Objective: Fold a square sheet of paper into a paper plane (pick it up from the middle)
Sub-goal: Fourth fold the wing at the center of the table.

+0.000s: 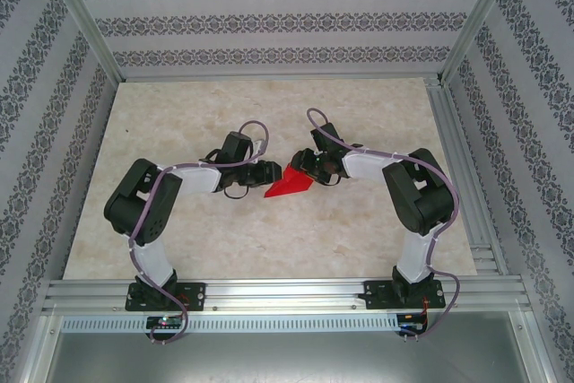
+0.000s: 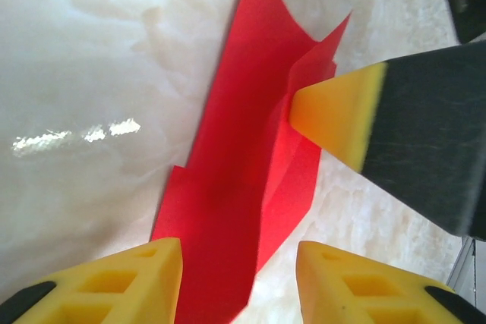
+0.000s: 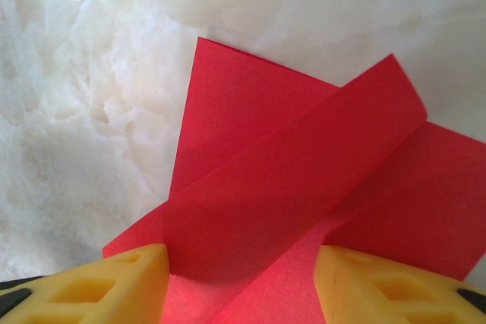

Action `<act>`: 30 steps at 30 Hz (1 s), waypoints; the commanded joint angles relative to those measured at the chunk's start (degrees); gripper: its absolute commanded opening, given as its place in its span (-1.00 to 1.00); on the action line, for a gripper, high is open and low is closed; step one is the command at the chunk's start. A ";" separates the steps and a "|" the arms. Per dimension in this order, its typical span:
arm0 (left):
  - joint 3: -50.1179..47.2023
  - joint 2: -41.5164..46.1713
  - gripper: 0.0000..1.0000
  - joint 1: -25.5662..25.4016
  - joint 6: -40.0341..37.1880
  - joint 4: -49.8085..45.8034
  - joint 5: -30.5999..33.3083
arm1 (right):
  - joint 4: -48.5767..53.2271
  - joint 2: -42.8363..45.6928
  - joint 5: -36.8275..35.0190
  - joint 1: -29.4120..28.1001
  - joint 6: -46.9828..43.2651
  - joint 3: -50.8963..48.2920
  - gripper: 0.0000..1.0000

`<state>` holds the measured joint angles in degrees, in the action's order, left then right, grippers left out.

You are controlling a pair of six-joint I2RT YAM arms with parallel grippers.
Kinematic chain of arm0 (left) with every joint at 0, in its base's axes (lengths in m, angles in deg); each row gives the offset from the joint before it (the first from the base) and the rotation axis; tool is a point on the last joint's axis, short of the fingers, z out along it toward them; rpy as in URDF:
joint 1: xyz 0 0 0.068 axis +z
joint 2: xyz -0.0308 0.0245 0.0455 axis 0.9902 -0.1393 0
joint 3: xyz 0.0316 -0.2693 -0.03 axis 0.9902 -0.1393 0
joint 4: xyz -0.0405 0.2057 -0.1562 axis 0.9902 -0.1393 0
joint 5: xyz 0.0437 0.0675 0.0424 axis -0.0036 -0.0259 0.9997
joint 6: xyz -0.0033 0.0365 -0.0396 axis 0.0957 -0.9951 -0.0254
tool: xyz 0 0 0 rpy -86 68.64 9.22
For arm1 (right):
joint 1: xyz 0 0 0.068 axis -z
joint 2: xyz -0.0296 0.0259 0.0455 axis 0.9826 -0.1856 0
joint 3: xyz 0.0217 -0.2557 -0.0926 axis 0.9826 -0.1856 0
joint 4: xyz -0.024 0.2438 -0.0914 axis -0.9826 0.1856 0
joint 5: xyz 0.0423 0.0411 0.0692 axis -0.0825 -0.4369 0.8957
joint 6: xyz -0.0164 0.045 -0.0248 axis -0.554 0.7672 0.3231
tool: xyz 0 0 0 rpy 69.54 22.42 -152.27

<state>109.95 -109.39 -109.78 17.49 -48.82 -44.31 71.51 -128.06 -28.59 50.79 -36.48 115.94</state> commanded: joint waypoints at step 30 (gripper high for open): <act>0.05 -1.02 -0.39 -4.97 -18.27 -1.55 6.06 | 6.52 -3.32 -4.61 0.34 1.76 0.42 0.12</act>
<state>109.08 -109.33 -114.18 1.58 -49.36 -40.11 73.39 -128.43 -29.99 50.81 -35.21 117.08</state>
